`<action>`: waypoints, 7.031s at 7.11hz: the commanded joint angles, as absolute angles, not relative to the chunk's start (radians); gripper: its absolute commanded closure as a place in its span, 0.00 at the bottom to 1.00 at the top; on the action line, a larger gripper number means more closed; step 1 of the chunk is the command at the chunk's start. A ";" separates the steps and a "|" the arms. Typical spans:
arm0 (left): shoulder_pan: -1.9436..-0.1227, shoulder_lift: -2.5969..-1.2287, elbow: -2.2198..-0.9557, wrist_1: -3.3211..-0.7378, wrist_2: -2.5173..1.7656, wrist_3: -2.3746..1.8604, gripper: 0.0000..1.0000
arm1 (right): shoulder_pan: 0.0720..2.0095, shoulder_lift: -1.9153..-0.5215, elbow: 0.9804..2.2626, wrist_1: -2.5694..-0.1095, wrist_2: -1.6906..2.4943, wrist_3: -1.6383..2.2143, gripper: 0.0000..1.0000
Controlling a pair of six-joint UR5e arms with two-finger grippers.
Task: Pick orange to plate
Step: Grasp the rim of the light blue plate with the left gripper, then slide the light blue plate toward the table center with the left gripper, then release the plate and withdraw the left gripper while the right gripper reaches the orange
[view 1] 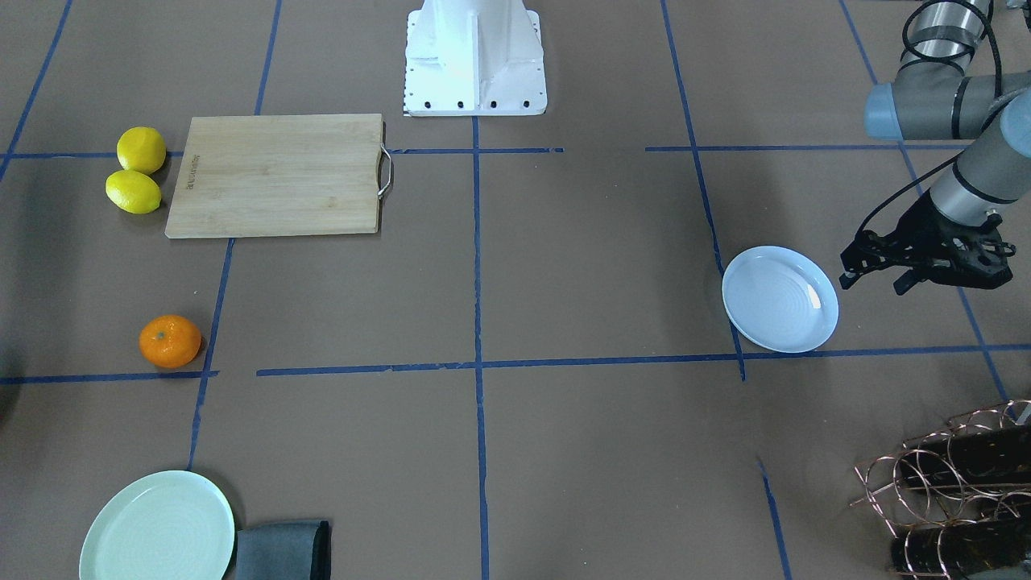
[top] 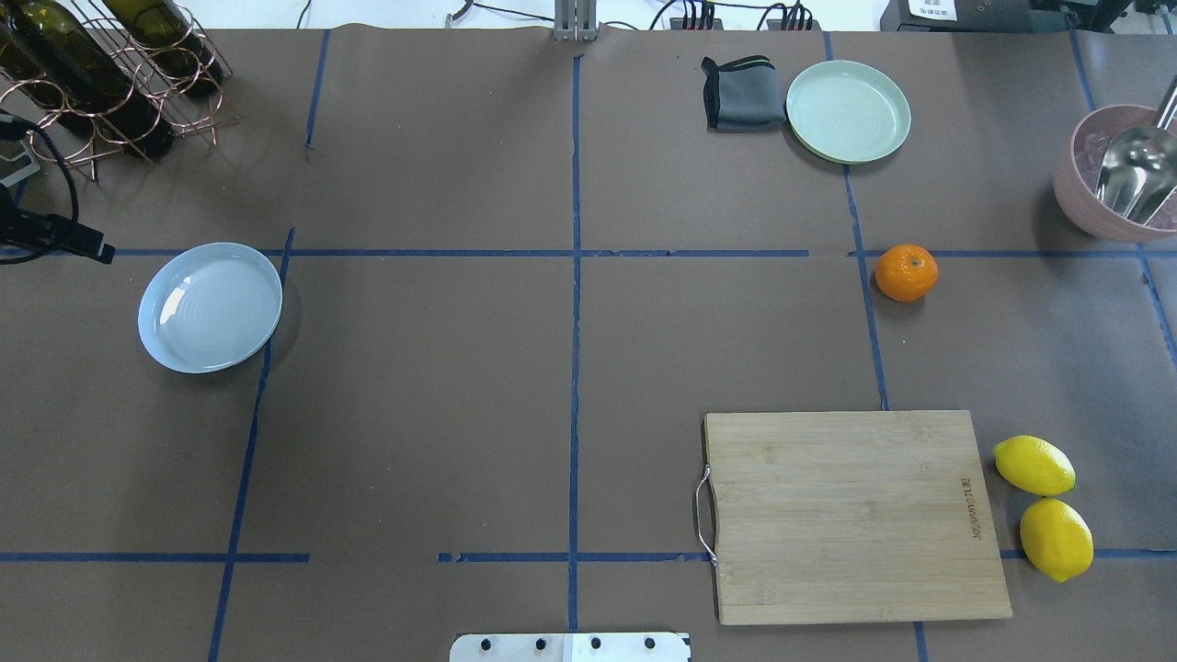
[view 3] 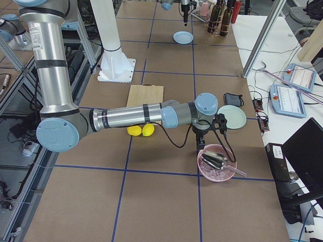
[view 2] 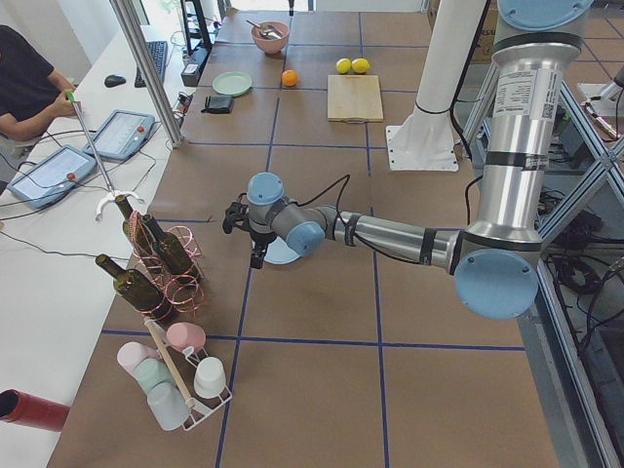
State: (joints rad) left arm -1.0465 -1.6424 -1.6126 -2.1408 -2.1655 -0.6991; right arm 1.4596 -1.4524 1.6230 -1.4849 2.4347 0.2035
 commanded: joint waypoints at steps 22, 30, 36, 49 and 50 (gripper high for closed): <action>-0.934 -2.026 -1.663 -2.033 -2.305 -1.421 1.00 | 1.454 -1.447 1.641 -1.485 2.434 0.230 0.00; -0.581 -2.212 -1.460 -2.156 -1.859 -1.697 0.93 | 1.401 -1.447 1.726 -1.483 2.434 0.372 0.00; -0.713 -2.065 -1.597 -2.204 -1.867 -1.389 0.00 | 1.209 -1.384 1.834 -1.482 2.357 0.691 0.00; -0.798 -2.017 -1.615 -2.201 -1.930 -1.284 0.00 | 0.894 -1.281 1.582 -1.312 2.017 0.821 0.00; -0.798 -2.017 -1.615 -2.201 -1.930 -1.284 0.00 | 0.894 -1.258 1.551 -1.312 2.017 0.821 0.00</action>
